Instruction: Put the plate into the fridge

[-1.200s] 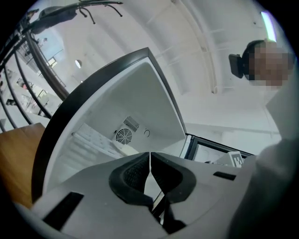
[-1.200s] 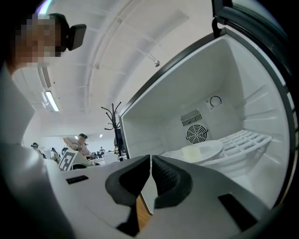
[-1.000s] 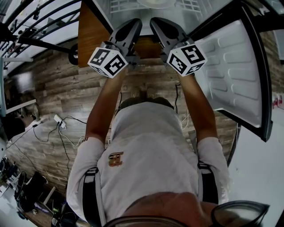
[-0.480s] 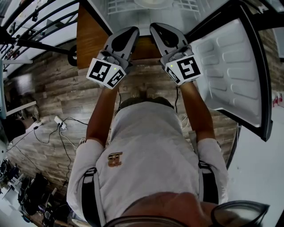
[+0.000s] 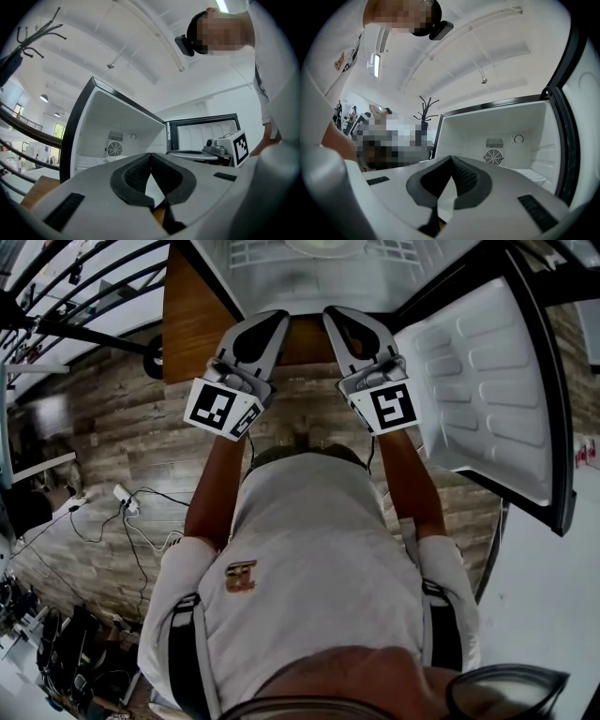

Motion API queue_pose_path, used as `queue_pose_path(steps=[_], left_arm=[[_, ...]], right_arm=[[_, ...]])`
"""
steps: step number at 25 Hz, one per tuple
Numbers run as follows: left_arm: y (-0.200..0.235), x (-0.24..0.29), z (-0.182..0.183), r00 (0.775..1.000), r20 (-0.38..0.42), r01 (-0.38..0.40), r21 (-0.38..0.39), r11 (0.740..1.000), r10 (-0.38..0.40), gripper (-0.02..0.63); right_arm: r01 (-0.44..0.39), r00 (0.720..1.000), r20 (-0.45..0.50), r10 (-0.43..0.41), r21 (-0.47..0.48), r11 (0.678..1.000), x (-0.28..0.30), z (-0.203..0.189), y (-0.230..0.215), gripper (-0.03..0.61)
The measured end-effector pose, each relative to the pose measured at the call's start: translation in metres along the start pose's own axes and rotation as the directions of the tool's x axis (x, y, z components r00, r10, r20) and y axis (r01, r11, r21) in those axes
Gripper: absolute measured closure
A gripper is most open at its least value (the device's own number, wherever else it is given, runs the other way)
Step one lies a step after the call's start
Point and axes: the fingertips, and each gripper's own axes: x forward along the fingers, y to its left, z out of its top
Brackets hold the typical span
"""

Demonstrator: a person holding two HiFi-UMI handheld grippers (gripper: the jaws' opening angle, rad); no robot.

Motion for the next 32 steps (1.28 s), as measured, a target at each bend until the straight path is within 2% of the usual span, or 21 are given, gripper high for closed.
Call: queue_pose_path(steps=[3, 6, 16, 19, 22, 29, 32], left_arm=[[-0.009, -0.004, -0.001, 1.0, -0.014, 0.006, 0.036, 0.999, -0.006, 0.595], [-0.016, -0.006, -0.003, 1.0, -0.021, 0.016, 0.05, 0.999, -0.015, 0.595], [-0.023, -0.012, -0.003, 1.0, -0.022, 0.015, 0.042, 0.999, -0.014, 0.595], [-0.024, -0.013, -0.003, 1.0, -0.023, 0.014, 0.042, 0.999, -0.013, 0.595], [-0.025, -0.012, -0.004, 1.0, -0.019, 0.014, 0.039, 0.999, -0.013, 0.595], [-0.027, -0.015, 0.0, 1.0, -0.017, 0.013, 0.036, 0.999, -0.012, 0.595], [-0.029, -0.015, -0.001, 1.0, -0.017, 0.013, 0.036, 0.999, -0.012, 0.595]], right_arm=[[0.002, 1.0, 0.025, -0.002, -0.002, 1.0, -0.006, 0.004, 0.005, 0.545], [-0.003, 1.0, -0.008, 0.003, -0.001, 1.0, -0.013, -0.001, 0.009, 0.546], [-0.006, 0.999, 0.039, 0.005, 0.011, 1.0, -0.021, 0.009, 0.016, 0.546], [-0.013, 1.0, 0.005, 0.013, 0.013, 1.0, -0.025, 0.003, 0.018, 0.546], [-0.009, 1.0, 0.027, 0.008, 0.021, 1.0, -0.027, 0.006, 0.017, 0.546], [-0.015, 1.0, 0.012, 0.015, 0.015, 1.0, -0.028, 0.007, 0.021, 0.546], [-0.021, 1.0, -0.023, 0.021, 0.012, 1.0, -0.032, 0.0, 0.022, 0.546]])
